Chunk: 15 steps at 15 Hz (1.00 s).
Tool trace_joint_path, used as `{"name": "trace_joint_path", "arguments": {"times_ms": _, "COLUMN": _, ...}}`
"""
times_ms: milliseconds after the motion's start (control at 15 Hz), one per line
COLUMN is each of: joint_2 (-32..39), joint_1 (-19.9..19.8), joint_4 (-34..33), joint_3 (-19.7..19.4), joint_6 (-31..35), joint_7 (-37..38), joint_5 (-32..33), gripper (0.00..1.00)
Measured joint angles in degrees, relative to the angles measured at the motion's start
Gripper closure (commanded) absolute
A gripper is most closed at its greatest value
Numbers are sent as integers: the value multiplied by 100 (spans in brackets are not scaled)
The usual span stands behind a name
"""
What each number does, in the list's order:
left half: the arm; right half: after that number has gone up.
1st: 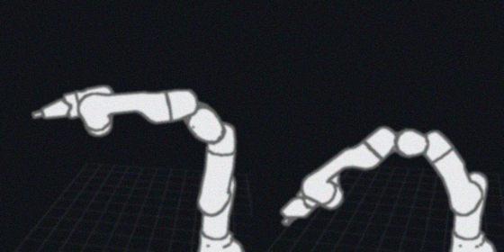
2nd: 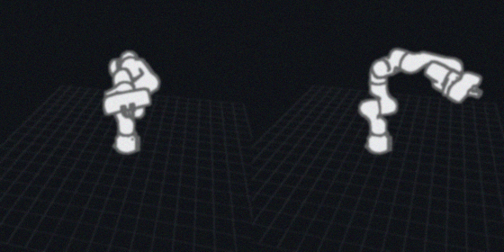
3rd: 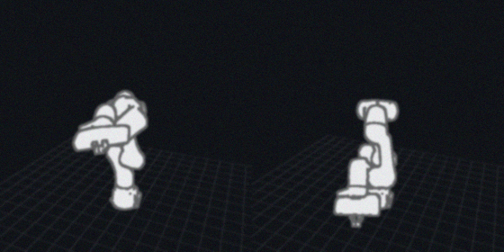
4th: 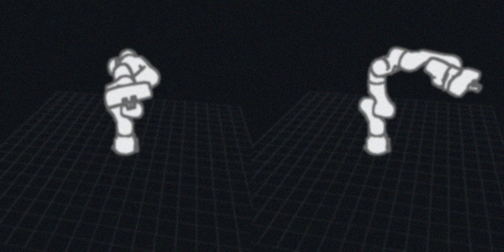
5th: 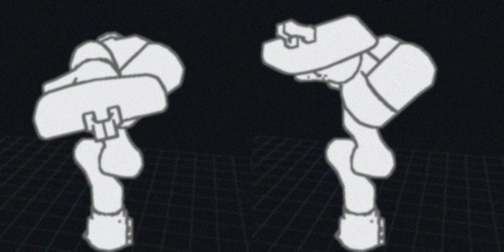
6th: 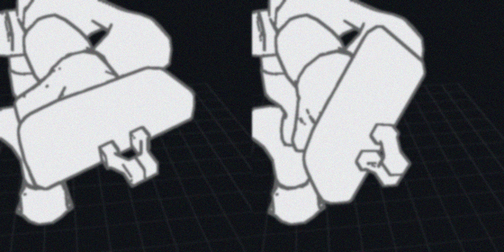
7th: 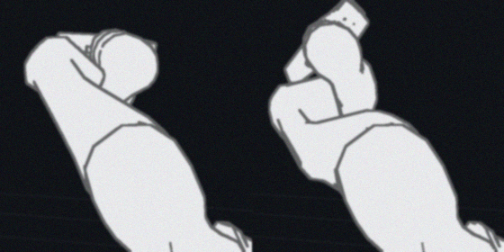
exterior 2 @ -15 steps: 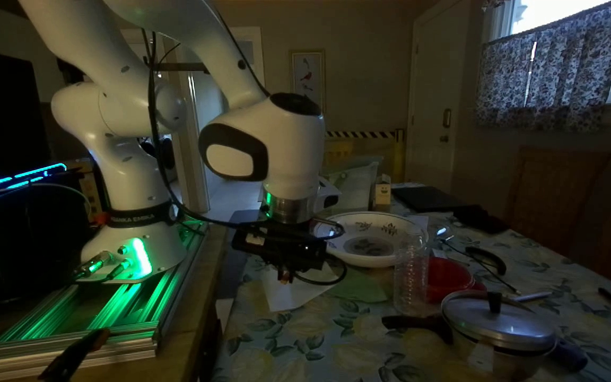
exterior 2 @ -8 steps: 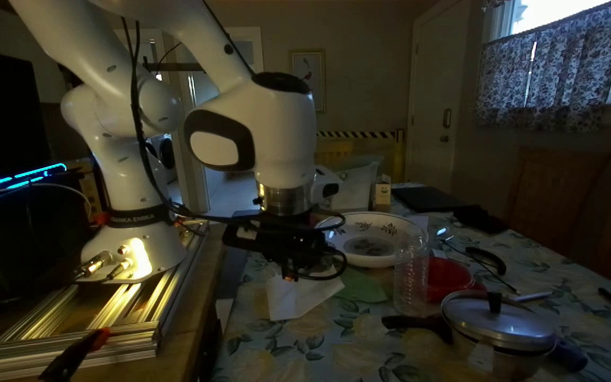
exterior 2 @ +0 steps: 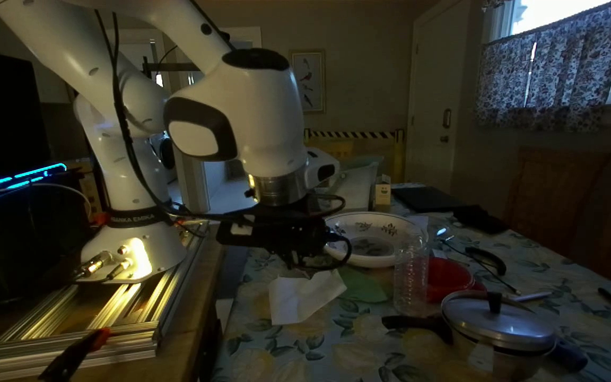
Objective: Move the spatula to the right and place it under the napkin.
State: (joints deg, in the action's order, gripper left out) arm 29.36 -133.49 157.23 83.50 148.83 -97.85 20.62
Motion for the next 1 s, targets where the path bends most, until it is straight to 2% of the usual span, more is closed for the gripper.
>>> {"name": "trace_joint_path", "arguments": {"times_ms": 333, "joint_2": 403, "joint_1": -694, "joint_4": 0, "joint_3": 893, "joint_6": -296, "joint_7": -212, "joint_5": -3, "gripper": 95}}
{"name": "trace_joint_path", "arguments": {"times_ms": 400, "joint_2": 491, "joint_1": -761, "joint_4": -6, "joint_3": 966, "joint_6": -305, "joint_7": -214, "joint_5": -3, "gripper": 95}}
{"name": "trace_joint_path", "arguments": {"times_ms": 667, "joint_2": 736, "joint_1": -718, "joint_4": -5, "joint_3": 901, "joint_6": -220, "joint_7": -214, "joint_5": -3, "gripper": 95}}
{"name": "trace_joint_path", "arguments": {"times_ms": 1000, "joint_2": 764, "joint_1": -717, "joint_4": -5, "joint_3": 619, "joint_6": 212, "joint_7": -193, "joint_5": -3, "gripper": 95}}
